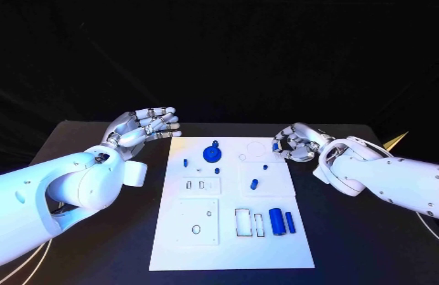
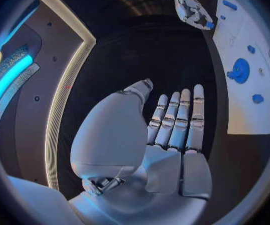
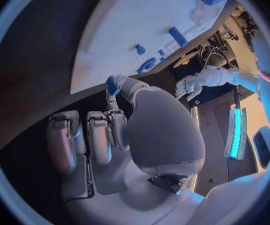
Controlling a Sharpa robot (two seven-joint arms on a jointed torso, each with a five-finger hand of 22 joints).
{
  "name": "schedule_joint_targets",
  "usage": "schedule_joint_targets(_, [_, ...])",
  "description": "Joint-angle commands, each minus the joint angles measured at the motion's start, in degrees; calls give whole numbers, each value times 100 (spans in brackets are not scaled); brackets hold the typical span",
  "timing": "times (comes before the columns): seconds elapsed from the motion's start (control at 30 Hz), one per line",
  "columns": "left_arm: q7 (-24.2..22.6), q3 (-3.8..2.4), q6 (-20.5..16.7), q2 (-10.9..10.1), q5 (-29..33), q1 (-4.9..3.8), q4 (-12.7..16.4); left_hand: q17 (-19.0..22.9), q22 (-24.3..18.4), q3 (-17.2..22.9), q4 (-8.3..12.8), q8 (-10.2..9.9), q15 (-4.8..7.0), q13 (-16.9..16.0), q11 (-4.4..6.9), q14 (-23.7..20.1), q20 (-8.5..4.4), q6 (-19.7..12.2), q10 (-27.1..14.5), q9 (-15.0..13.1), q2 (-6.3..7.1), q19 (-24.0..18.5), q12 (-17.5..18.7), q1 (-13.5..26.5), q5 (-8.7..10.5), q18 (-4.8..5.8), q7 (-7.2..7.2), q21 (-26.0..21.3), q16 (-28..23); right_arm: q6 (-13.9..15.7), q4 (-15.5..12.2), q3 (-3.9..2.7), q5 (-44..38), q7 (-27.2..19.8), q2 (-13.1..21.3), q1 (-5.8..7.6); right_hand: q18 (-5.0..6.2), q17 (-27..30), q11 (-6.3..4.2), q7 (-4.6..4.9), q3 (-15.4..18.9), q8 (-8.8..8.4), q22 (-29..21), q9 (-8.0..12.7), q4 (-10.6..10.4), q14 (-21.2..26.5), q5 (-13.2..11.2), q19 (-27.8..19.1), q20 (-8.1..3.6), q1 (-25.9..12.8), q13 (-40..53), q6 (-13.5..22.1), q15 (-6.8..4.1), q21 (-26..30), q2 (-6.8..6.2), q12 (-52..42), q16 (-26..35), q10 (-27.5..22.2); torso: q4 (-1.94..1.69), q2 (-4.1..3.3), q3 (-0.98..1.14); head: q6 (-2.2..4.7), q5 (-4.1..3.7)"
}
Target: Assemble the parts on the task board
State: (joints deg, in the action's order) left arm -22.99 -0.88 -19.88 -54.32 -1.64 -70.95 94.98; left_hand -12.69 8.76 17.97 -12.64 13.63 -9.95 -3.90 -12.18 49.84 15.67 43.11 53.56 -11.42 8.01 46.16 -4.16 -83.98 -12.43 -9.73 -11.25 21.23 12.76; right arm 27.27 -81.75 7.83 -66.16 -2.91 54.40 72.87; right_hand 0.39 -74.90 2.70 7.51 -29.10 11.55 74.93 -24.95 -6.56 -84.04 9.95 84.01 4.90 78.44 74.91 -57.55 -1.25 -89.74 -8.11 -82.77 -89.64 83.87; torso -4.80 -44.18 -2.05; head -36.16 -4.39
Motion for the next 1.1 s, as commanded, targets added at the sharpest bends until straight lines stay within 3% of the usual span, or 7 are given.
schedule_joint_targets(0.03, [-21,-1,100,4,-19,-3,-5,-7,9,20,22,-32,-12,1,-25,-39,-1,-35,-11,10,15,-45,18,15,22,-57,-421,26,-35,185,-275,2,-3,539,-11,27,-39,-1510,-34,-50,-41,101,1507,-168,12,-596,24,599,-26,-4,856,-3,-26,-26,64,18,-36,51,6,4,-1,-13,28])
schedule_joint_targets(0.27, [-14,16,110,57,-19,-2,-88,-16,10,23,24,-33,-13,1,-27,-41,0,-34,-10,12,13,-51,21,18,25,-57,-425,32,-39,355,-1003,12,-272,1208,-287,19,-39,-1510,-29,-43,-69,109,1507,-179,39,-596,43,599,-26,-36,849,21,-24,-26,54,30,-36,48,9,16,9,-43,101])
schedule_joint_targets(0.37, [-13,31,117,102,-19,2,-143,-18,10,22,25,-33,-13,1,-27,-40,0,-33,-9,12,14,-51,21,19,27,-58,-424,33,-39,456,-1272,20,-440,1452,-459,-33,-39,-1510,-28,-42,-70,109,1507,-180,40,-596,41,599,-26,-41,848,24,-23,-26,53,31,-36,47,-1,24,-9,-63,108])
schedule_joint_targets(0.5, [-11,49,120,141,-19,6,-197,-18,10,22,25,-33,-13,1,-27,-40,0,-33,-9,12,14,-51,21,19,27,-58,-424,33,-39,500,-1476,38,-691,1781,-735,-108,-39,-1510,-28,-42,-79,111,1507,-182,44,-596,46,599,-25,-42,849,26,-22,-26,58,30,-36,49,21,40,-18,-97,152])
schedule_joint_targets(0.73, [15,62,142,164,-19,8,-228,-18,10,22,25,-33,-13,1,-27,-40,0,-33,-9,12,14,-51,21,19,27,-58,-424,33,-39,469,-1526,75,-978,2269,-1144,-186,-39,-1510,-34,-49,-105,132,1507,-195,77,-596,69,599,-26,-50,806,14,-24,-26,54,82,-36,15,13,52,-33,-139,182])
schedule_joint_targets(1.1, [39,65,154,162,-19,9,-217,-24,11,22,28,-33,-13,0,-26,-38,1,-31,-6,13,16,-53,21,19,30,-58,-423,37,-39,323,-1381,105,-1341,2589,-1575,-306,-39,-1510,-35,-51,-110,145,1507,-204,85,-596,74,599,-27,-79,816,7,-27,-26,39,71,-36,28,13,37,-19,-203,250])
